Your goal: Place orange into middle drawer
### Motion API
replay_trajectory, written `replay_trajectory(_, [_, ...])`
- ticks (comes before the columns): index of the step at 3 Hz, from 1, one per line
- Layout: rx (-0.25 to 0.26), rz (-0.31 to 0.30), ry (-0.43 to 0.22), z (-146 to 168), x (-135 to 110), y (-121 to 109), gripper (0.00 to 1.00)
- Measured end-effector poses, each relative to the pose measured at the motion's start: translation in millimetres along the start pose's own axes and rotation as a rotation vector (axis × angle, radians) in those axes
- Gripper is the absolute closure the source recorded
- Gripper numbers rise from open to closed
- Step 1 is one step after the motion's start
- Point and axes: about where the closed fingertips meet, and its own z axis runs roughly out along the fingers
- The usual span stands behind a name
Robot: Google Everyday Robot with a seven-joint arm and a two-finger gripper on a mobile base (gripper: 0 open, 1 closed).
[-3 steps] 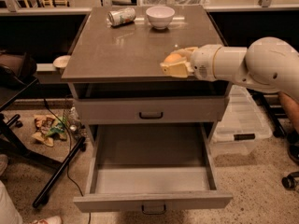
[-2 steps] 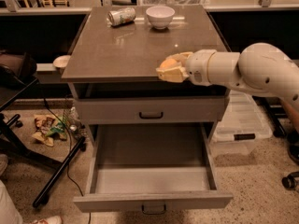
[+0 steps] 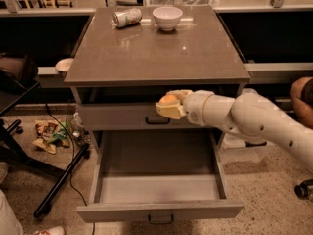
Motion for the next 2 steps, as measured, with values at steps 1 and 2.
replay_trajectory(1, [0.014, 0.080, -0.044, 10.7, 34.6, 16.7, 1.00])
replay_trajectory(2, [0.012, 0.090, -0.051, 15.6, 41.1, 20.3, 1.00])
